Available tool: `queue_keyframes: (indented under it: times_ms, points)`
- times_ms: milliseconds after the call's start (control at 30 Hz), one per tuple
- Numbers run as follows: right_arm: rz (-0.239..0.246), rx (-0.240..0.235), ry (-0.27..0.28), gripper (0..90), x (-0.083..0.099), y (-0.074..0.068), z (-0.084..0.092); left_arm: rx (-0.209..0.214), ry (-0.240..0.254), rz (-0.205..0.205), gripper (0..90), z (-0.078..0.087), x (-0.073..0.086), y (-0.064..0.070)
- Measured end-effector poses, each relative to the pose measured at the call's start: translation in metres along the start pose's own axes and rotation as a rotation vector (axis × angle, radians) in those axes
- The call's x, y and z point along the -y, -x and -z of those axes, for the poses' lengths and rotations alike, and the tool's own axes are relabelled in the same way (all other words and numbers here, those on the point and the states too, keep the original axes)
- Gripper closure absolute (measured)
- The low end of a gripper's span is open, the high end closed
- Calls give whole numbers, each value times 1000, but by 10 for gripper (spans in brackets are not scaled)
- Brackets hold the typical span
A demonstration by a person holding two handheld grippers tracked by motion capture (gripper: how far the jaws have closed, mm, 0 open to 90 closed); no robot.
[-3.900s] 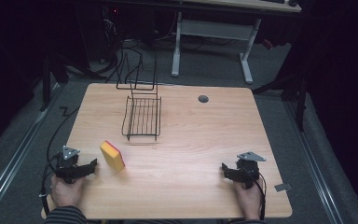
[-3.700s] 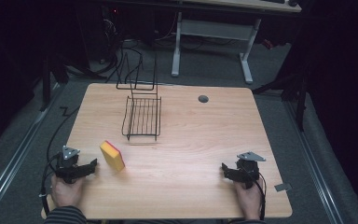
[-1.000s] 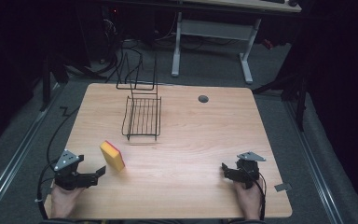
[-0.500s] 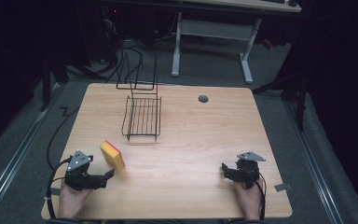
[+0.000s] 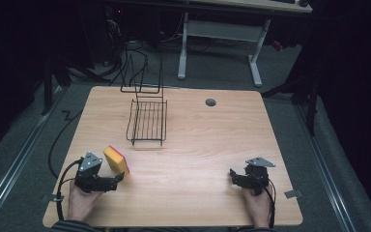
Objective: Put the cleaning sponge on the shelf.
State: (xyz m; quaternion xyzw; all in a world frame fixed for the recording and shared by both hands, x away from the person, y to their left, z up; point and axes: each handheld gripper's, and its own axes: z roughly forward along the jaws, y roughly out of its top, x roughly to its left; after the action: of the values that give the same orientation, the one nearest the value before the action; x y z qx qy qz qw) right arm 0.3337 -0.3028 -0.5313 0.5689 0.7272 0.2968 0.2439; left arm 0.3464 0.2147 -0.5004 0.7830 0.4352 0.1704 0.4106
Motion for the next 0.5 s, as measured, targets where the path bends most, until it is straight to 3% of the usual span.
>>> queue_keyframes:
  times_ms: [500]
  points:
    - [0, 0, 0, 181, 0, 0, 0, -6, -34, -15, 0, -16, -6, -1]
